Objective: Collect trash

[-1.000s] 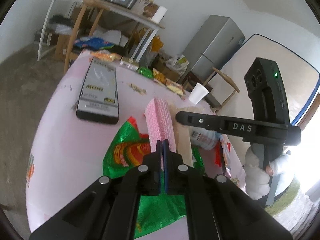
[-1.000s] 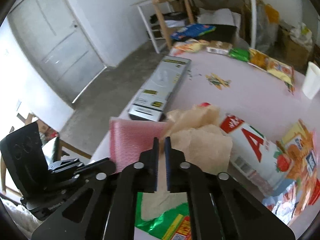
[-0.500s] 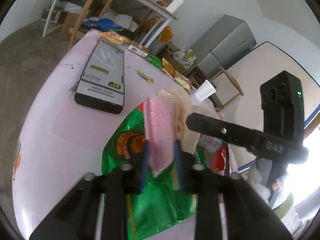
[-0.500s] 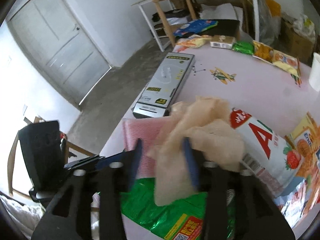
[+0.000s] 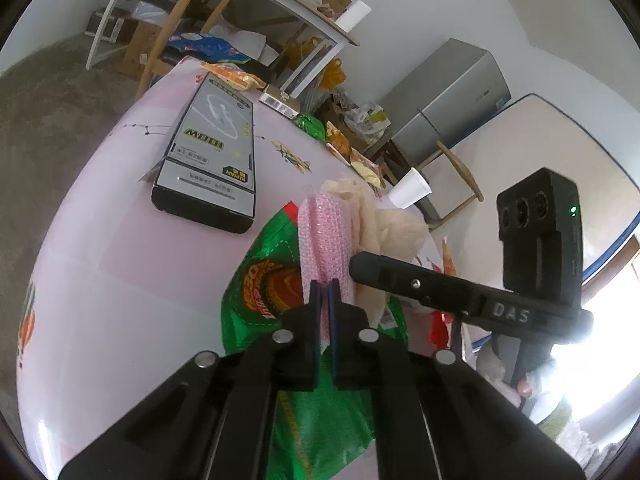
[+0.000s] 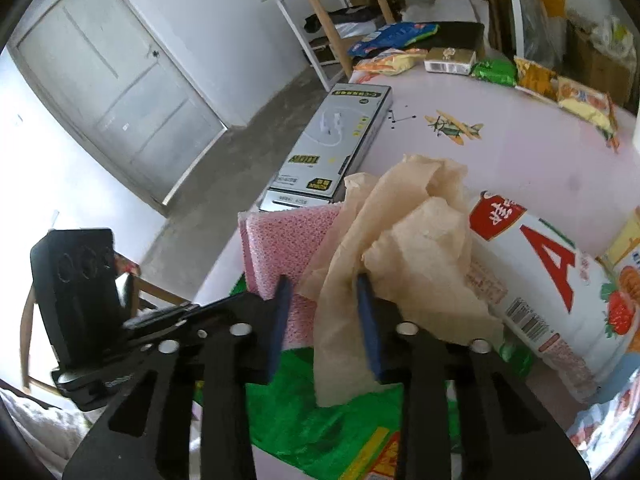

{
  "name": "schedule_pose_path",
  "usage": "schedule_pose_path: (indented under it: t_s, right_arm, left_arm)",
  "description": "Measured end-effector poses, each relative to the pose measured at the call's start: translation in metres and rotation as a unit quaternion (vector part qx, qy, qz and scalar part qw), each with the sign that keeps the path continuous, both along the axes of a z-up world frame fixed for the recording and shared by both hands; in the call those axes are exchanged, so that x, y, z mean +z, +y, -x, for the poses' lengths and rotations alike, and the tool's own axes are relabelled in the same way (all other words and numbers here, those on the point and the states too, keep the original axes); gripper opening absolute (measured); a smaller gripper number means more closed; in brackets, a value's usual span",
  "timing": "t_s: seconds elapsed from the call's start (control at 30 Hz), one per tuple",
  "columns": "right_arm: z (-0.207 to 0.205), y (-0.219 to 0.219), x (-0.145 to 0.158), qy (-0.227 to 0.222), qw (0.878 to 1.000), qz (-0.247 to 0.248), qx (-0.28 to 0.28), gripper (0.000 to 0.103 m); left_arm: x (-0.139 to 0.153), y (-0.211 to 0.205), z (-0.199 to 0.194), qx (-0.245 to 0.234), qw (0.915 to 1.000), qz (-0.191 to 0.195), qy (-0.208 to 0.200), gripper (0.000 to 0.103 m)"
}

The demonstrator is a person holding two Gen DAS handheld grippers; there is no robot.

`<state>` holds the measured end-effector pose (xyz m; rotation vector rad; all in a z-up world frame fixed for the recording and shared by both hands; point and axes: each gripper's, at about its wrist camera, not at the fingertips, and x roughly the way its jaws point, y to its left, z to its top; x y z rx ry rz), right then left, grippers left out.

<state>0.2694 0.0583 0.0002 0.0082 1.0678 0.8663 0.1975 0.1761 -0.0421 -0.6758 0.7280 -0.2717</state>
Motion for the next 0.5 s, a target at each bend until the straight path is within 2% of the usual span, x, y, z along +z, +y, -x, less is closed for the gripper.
schedule_pose_path:
  t_s: [0.1,0.23,0.5]
  right_arm:
    - [-0.004,-0.005,0.0,0.009,1.0,-0.013,-0.013,0.001]
    - [-0.003,-0.013,0.01,-0.012,0.999,-0.016,-0.033,0.0]
    - [-0.001,-0.039,0.058,-0.07,0.993,-0.053,-0.083,0.0]
  left_arm:
    - [0.002,0.002,0.002,0.002,1.0,0.003,-0.009,0.002]
    - [0.008,0.003,0.008,0.007,0.9997,-0.001,-0.022,0.001]
    - [0.031,0.008,0.028,0.022,0.9984,-0.01,-0.051,0.0]
